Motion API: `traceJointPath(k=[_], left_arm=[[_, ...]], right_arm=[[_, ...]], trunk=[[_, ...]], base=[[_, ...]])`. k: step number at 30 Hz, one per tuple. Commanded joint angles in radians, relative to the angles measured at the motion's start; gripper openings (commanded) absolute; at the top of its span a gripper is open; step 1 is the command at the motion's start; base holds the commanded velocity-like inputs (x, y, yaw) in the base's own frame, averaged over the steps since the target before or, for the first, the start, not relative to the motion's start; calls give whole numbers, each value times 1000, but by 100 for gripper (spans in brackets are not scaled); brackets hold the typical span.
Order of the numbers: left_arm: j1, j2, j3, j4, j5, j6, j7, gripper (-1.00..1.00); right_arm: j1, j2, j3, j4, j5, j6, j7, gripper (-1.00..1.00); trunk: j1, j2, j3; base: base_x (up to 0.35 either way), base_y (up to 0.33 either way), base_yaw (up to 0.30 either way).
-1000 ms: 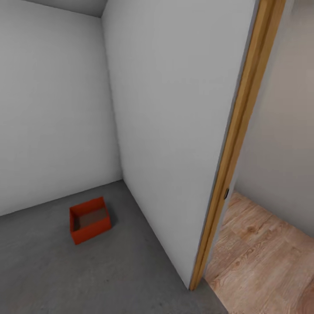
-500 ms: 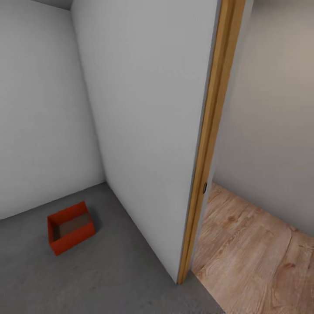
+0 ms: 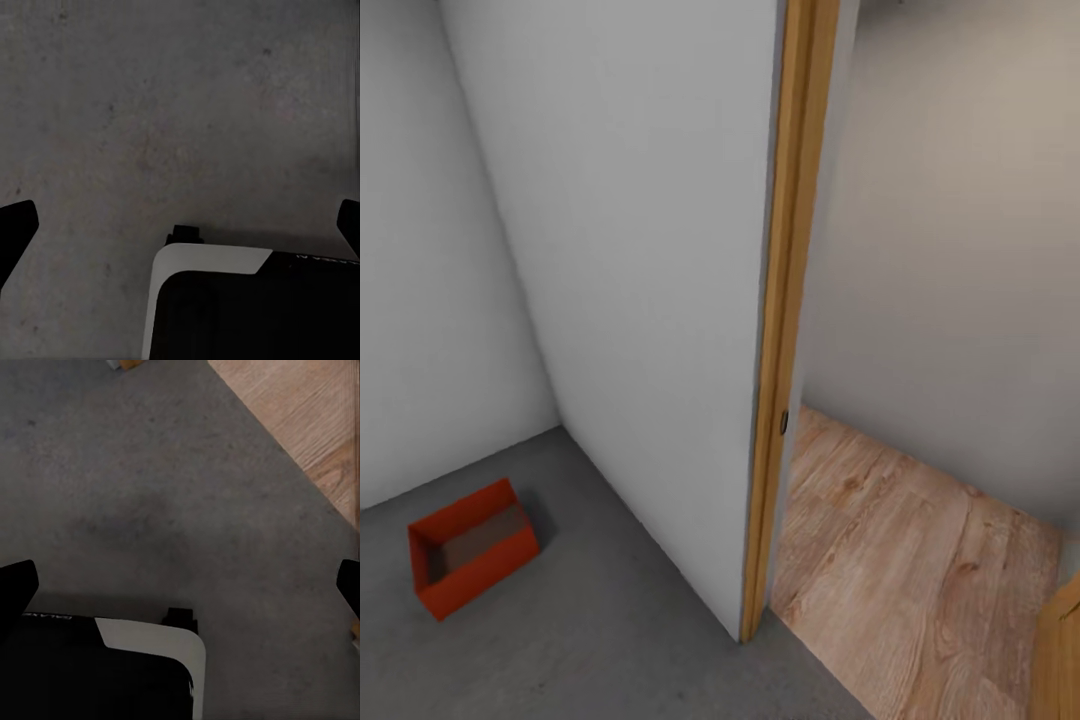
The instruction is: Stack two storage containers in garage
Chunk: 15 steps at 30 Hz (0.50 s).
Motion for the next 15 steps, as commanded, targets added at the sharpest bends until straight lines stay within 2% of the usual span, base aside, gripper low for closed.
traceJointPath(k=[1, 15], left_arm=[[-2, 0, 7, 4, 1, -7, 0, 100], [-2, 0, 7, 4, 1, -5, -2, 100]], right_arm=[[-2, 0, -7, 5, 8, -7, 2, 100], [-2, 0, -7, 5, 8, -7, 2, 100]], trunk=[[1, -2, -2], [1, -2, -3]], base=[[0, 0, -288], [0, 0, -292]])
